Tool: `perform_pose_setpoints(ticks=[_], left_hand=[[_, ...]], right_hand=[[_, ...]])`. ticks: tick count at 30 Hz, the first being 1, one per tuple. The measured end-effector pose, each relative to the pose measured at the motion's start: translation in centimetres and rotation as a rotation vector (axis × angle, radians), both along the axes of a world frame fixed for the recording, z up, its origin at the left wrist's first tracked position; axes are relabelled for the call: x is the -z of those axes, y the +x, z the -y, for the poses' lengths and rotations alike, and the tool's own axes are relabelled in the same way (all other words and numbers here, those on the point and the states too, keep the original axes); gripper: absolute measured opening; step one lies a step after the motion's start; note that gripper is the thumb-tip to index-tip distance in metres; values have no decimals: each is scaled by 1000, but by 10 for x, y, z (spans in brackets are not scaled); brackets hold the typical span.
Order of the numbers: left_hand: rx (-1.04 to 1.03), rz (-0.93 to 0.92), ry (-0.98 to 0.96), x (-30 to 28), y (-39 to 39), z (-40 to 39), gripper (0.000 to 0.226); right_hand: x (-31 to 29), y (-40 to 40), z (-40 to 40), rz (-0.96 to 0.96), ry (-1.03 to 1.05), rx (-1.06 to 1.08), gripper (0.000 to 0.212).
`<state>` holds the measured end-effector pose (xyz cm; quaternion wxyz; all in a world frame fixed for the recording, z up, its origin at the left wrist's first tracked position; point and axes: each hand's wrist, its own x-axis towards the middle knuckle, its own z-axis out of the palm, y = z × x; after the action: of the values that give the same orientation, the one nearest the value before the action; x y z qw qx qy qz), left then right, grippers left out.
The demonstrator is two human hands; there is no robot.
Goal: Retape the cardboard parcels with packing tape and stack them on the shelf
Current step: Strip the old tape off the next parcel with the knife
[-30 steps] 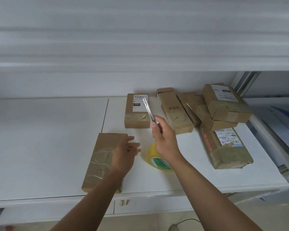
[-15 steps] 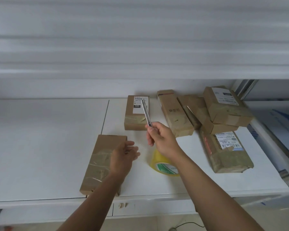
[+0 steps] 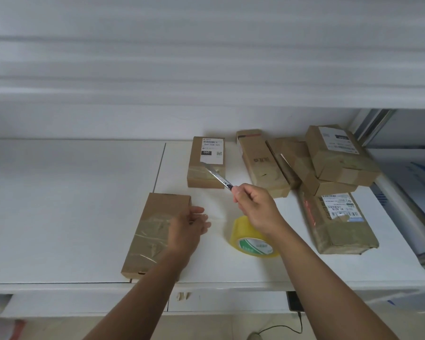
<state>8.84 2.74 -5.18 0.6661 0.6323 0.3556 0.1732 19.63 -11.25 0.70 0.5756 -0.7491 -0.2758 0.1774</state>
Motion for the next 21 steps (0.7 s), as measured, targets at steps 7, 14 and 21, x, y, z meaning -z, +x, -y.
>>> perform_pose_setpoints(ticks=[7, 14, 21], left_hand=[[37, -13, 23, -2, -2, 2, 18], [106, -55, 39, 0, 0, -2, 17], [147, -106, 50, -2, 3, -5, 35]], right_hand=[[-7, -6, 5, 66, -1, 32, 37], [-10, -10, 6, 101, 3, 33, 54], [-2, -8, 17, 321, -189, 50, 20]])
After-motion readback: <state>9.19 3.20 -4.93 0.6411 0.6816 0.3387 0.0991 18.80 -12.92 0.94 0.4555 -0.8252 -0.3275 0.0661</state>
